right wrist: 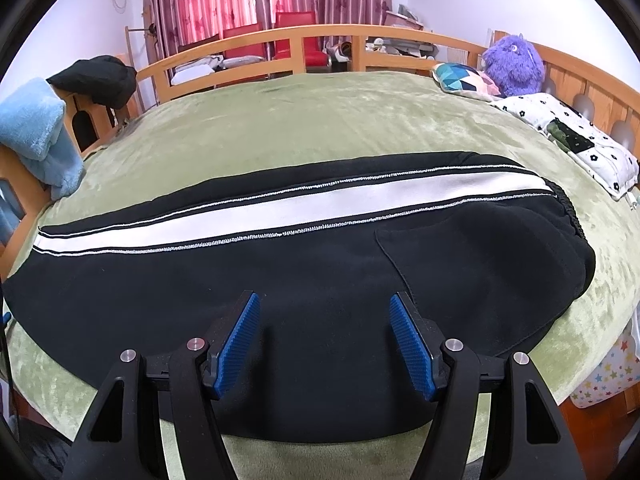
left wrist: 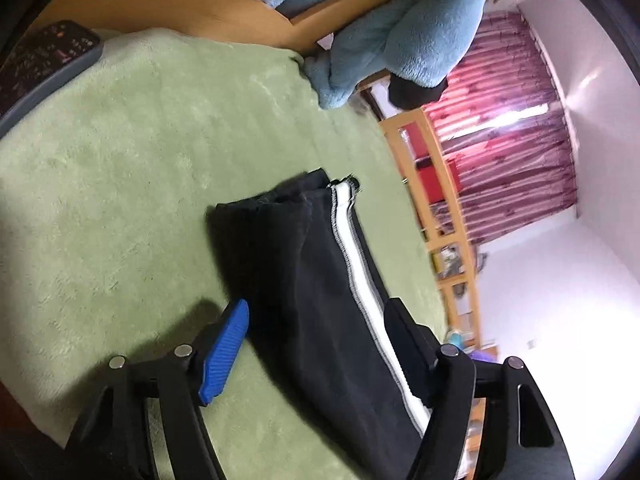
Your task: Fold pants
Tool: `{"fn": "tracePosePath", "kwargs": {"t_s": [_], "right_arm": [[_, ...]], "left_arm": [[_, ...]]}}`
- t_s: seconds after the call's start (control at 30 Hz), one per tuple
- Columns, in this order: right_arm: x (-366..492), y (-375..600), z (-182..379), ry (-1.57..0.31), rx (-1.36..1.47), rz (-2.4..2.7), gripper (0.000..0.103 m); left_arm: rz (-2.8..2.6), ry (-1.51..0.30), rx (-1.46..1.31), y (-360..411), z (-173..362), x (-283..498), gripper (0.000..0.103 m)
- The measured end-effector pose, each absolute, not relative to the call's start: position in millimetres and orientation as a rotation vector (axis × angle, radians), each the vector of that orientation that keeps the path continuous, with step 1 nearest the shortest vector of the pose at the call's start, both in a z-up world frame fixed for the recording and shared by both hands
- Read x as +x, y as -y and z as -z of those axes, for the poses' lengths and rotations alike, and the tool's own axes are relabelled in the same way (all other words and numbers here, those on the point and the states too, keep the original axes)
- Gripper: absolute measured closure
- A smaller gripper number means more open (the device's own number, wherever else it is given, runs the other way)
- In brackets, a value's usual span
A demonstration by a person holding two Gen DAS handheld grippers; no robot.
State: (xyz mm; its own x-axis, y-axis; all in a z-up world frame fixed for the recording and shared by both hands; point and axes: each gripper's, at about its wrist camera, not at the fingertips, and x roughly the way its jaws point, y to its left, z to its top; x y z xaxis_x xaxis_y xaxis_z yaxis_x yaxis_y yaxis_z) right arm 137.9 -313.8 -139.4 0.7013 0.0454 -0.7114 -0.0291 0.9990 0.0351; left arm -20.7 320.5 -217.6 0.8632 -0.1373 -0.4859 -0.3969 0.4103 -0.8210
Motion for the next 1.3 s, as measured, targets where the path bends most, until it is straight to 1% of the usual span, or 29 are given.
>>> {"fn": "tracePosePath", "kwargs": {"t_s": [0.17, 0.27, 0.37, 0.4, 0.43, 0.47, 0.53, 0.6, 0.67, 0.73, 0.8, 0.83, 0.87, 0.93, 0.97, 1.03, 1.1, 1.17, 1.23, 1.27, 1.3], "right_arm": [[141.3, 318.2, 141.1, -0.797, 0.034, -0.046, 0.036], [139.1, 319.9, 141.9, -0.794, 0.033, -0.051, 0.036], [140.9, 322.0, 143.8, -0.8, 0.039, -0.052, 0.036], [142.4, 323.1, 144.8, -0.807, 0.041, -0.052, 0.036], [143.0, 323.5, 145.2, -0.811, 0.042, -0.051, 0.036], [143.4, 324.3, 145.7, -0.813, 0.042, -0.051, 0.036], [143.0, 326.9, 145.2, -0.807, 0.037, -0.052, 0.036], [142.2, 334.0, 144.3, -0.799, 0.028, -0.043, 0.036], [140.3, 343.6, 145.0, -0.807, 0.029, -0.025, 0.036], [140.1, 356.7, 146.2, -0.816, 0.035, -0.007, 0.036], [141.4, 375.3, 148.5, -0.827, 0.055, 0.022, 0.036], [141.5, 381.5, 149.2, -0.833, 0.06, 0.028, 0.036], [142.0, 391.8, 149.4, -0.844, 0.067, 0.039, 0.036], [140.1, 410.3, 146.5, -0.851, 0.074, 0.065, 0.036], [137.4, 422.4, 142.9, -0.844, 0.077, 0.081, 0.036], [130.4, 444.1, 136.5, -0.824, 0.081, 0.106, 0.034], [123.6, 474.0, 133.2, -0.795, 0.084, 0.153, 0.023], [122.6, 498.3, 135.1, -0.779, 0.104, 0.188, 0.023], [129.1, 523.8, 141.9, -0.798, 0.157, 0.204, 0.023], [134.6, 538.3, 146.3, -0.811, 0.212, 0.192, 0.023], [139.7, 551.0, 149.3, -0.806, 0.28, 0.155, 0.023]], "left_arm": [[-0.285, -0.617, -1.082, -320.8, 222.0, -1.7, 0.034], [-0.3, -0.615, -1.069, -319.6, 224.8, 11.6, 0.034], [-0.316, -0.618, -1.038, -317.4, 222.5, 27.0, 0.037], [-0.332, -0.625, -1.028, -317.2, 221.4, 31.6, 0.056], [-0.343, -0.634, -1.021, -318.7, 221.2, 35.8, 0.073], [-0.344, -0.647, -1.004, -320.0, 219.4, 38.6, 0.095], [-0.321, -0.598, -1.016, -325.7, 208.6, 28.5, 0.095], [-0.297, -0.532, -1.005, -327.0, 190.6, 11.9, 0.095], [-0.336, -0.52, -0.96, -323.6, 183.4, 5.1, 0.095], [-0.407, -0.616, -0.893, -320.7, 200.0, 16.7, 0.095], [-0.443, -0.728, -0.932, -322.9, 224.6, 24.8, 0.094], [-0.436, -0.714, -0.961, -324.3, 228.0, 20.6, 0.092], [-0.439, -0.704, -0.962, -324.7, 224.9, 16.1, 0.086], [-0.496, -0.719, -0.918, -322.3, 211.6, 6.8, 0.067], [-0.542, -0.72, -0.889, -318.4, 204.2, 0.1, 0.054], [-0.551, -0.68, -0.844, -303.2, 186.4, -12.3, 0.053], [-0.514, -0.704, -0.762, -282.2, 172.3, -8.4, 0.051], [-0.497, -0.728, -0.668, -255.6, 158.0, 2.4, 0.051], [-0.453, -0.738, -0.599, -224.6, 147.7, 15.4, 0.042], [-0.428, -0.745, -0.582, -208.4, 144.5, 24.1, 0.036], [-0.398, -0.746, -0.574, -190.7, 141.6, 33.8, 0.036]]}}
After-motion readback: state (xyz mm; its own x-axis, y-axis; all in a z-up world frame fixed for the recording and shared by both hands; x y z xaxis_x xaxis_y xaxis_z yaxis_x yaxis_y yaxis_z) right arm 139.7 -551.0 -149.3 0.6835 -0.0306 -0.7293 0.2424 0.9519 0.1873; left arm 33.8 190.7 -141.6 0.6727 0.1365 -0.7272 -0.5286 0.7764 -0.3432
